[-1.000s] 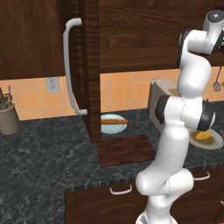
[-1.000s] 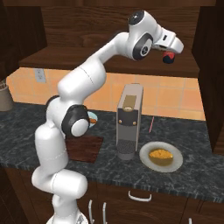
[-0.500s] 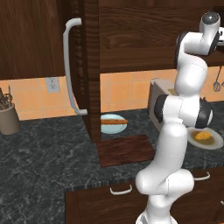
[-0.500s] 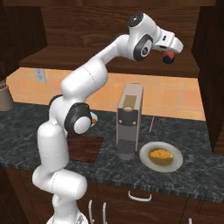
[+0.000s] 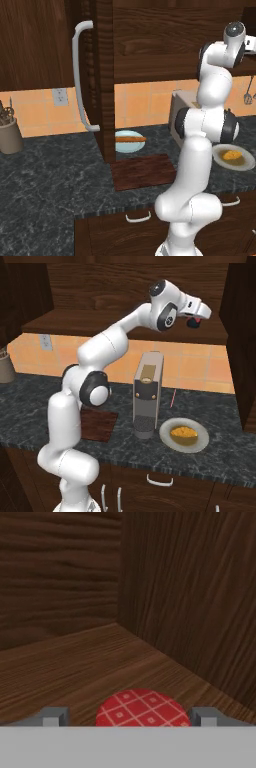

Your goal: From the different types of pastries on the counter, select a croissant and place it on the cutting board. Then retrieve a jar of jam from the cabinet and place it alongside the croissant on the cutting board.

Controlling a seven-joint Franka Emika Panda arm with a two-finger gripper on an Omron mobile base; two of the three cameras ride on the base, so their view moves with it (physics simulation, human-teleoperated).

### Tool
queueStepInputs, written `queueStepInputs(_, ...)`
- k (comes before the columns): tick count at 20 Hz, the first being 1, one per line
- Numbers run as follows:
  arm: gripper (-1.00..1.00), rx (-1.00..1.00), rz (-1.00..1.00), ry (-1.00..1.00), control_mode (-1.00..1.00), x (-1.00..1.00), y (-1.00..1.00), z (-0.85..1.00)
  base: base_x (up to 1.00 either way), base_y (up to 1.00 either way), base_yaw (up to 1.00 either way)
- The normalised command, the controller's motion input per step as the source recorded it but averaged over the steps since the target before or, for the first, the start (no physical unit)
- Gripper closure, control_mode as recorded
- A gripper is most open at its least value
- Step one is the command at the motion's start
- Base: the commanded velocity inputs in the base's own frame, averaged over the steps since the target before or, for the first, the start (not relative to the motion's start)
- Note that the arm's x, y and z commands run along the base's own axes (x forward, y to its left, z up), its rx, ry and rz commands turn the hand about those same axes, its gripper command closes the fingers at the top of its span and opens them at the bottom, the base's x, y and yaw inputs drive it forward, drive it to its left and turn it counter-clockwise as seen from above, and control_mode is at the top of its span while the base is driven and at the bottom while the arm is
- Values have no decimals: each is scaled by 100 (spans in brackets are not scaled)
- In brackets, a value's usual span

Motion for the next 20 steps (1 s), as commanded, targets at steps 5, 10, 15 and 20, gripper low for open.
queueStepInputs(5, 100, 0, -10, 11, -100, 5, 0, 0, 0, 0, 0)
queueStepInputs(10, 100, 0, -13, 10, -100, -8, 15, 5, 0, 0, 0)
queueStepInputs(15, 100, 0, -7, -10, -100, -50, 24, 4, 0, 0, 0)
queueStepInputs(20, 100, -3, -4, -26, -100, -80, 32, -1, 0, 0, 0)
